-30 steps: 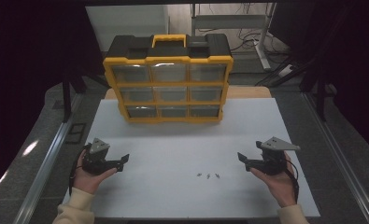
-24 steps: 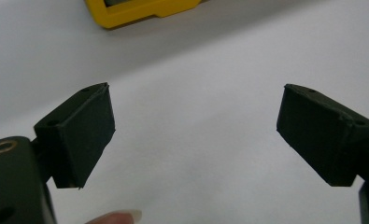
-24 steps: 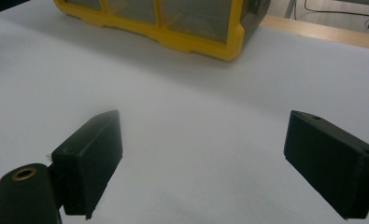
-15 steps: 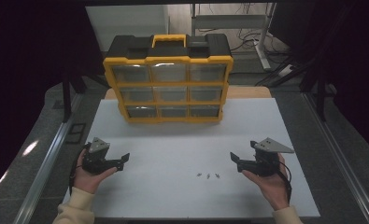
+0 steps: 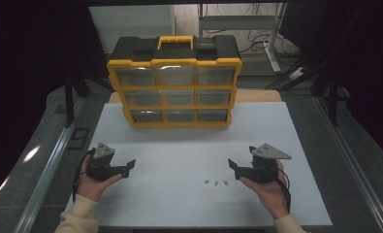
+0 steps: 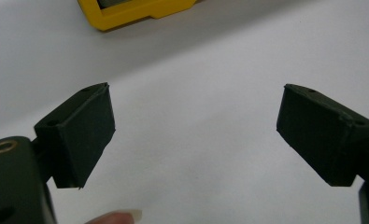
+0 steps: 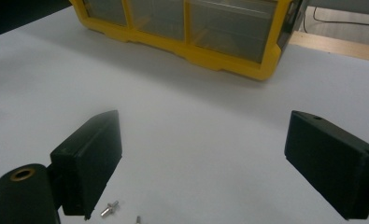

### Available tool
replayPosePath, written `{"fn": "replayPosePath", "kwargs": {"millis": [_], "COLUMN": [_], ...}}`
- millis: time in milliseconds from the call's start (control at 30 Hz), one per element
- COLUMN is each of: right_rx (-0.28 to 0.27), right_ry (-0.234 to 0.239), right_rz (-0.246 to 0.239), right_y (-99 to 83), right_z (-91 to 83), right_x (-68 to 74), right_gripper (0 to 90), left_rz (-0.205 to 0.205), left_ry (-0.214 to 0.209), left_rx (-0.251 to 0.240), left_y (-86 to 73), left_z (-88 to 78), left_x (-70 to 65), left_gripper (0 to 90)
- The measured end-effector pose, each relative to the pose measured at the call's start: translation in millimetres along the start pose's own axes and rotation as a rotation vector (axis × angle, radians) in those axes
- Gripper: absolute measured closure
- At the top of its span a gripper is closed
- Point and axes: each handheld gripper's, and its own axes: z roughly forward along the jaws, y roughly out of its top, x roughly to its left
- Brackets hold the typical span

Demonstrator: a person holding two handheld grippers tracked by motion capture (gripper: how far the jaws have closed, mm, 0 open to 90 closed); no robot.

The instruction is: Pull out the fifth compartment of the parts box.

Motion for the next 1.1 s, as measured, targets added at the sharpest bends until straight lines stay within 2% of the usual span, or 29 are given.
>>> {"fn": "replayPosePath", "kwargs": {"millis": [400,700,1100], "right_rx": [-0.005,-0.001,0.0], "right_ry": [0.003,0.014,0.028], "right_rz": [-0.018,-0.039,-0.042], "right_y": [7.1,9.3,12.7], "right_z": [13.3,19.5,30.1], "right_x": [15.8,23.0,32.5], "right_gripper": [11.4,11.8,12.4], "left_rz": [0.007,0.006,0.006], "left_ry": [-0.01,-0.006,-0.01], "left_rx": [0.006,0.013,0.019], "left_y": [1.2,0.7,-0.6], "left_z": [2.7,4.3,5.8], "left_x": [-1.2,-0.5,0.3], "left_gripper": [12.0,12.0,12.0]}}
